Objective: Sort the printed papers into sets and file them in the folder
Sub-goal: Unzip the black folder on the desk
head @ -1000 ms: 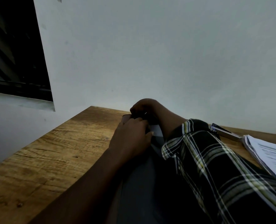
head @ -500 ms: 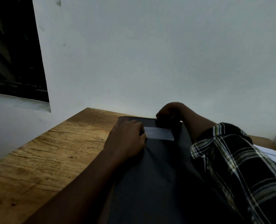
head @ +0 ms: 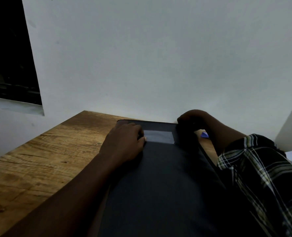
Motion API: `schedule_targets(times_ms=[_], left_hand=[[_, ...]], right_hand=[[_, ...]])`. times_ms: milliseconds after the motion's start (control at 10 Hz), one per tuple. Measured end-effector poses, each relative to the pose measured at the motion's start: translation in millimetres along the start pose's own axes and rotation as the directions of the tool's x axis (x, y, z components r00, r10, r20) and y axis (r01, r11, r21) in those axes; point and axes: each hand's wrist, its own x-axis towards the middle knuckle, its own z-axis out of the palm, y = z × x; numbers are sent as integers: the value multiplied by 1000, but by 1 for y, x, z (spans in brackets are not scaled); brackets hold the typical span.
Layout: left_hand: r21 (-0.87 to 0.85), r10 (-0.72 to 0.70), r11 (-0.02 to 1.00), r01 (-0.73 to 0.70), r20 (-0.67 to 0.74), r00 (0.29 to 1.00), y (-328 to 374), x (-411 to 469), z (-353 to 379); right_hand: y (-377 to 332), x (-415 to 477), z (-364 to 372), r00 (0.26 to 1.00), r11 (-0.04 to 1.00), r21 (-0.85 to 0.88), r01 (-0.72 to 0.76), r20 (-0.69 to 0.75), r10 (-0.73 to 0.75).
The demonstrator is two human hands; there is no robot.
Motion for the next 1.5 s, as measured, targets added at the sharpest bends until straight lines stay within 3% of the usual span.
schedule_targets(times_ms=[100, 200, 400, 500, 600, 800, 1200, 1500], left_hand=[[16, 2, 1000, -2, -9, 1000, 0, 0, 0], [32, 10, 999, -10, -18, 1000, 2, -1, -1], [57, 11, 998, -11, -1, 1000, 0, 0, -1], [56, 7, 998, -8, 14, 1000, 1, -1, -1], [62, 14, 998, -14, 6, 1000, 1, -1, -2], [82, 25, 996, -27, 25, 999, -1, 1, -1], [74, 47, 996, -49, 22, 999, -2, 1, -1], [47, 39, 998, -39, 12, 999, -3, 0, -1]], right_hand=[[11, -20, 4, 995, 994, 112, 4, -103, 8], [20, -23, 3, 992, 989, 136, 65, -115, -49], [36, -29, -7, 994, 995, -98, 3, -105, -13], [43, -30, -12, 996, 996, -88, -21, -93, 13], [48, -32, -11, 997, 1000, -26, 7, -77, -9], [60, -35, -1, 964, 984, 35, 176, -207, -165], [84, -71, 26, 851, 948, -68, 312, -423, -310], [110, -113, 35, 892, 961, 46, 271, -388, -233]])
